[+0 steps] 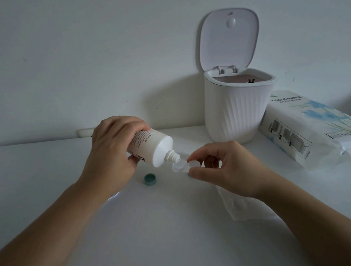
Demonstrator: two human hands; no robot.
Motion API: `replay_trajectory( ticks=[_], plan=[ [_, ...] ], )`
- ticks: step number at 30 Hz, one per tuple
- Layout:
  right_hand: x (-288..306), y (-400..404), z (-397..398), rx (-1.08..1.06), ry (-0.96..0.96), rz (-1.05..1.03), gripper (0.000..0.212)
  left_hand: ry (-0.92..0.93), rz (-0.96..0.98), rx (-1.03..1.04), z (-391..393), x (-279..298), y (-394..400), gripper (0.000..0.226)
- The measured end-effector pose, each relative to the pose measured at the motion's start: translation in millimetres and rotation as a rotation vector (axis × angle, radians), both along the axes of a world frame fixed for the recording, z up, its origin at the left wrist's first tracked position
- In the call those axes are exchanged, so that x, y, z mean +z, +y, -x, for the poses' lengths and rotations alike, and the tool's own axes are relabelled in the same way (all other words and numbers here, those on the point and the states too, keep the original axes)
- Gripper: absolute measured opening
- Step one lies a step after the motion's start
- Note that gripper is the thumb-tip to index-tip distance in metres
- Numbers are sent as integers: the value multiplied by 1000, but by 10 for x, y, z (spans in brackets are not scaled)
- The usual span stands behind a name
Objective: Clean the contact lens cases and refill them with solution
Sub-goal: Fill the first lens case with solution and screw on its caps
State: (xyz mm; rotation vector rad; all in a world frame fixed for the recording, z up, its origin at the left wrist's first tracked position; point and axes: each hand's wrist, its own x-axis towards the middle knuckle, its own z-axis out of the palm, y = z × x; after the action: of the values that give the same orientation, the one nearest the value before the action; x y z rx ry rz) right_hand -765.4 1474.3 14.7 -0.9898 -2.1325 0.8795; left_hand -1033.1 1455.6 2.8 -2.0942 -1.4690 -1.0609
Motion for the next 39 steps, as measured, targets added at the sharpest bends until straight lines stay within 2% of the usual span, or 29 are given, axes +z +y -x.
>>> replay_trajectory(
  ticks=[39],
  plan=[
    [-19,15,-3,11,20,-12,8,46,-66,22,-19,13,11,68]
  ],
)
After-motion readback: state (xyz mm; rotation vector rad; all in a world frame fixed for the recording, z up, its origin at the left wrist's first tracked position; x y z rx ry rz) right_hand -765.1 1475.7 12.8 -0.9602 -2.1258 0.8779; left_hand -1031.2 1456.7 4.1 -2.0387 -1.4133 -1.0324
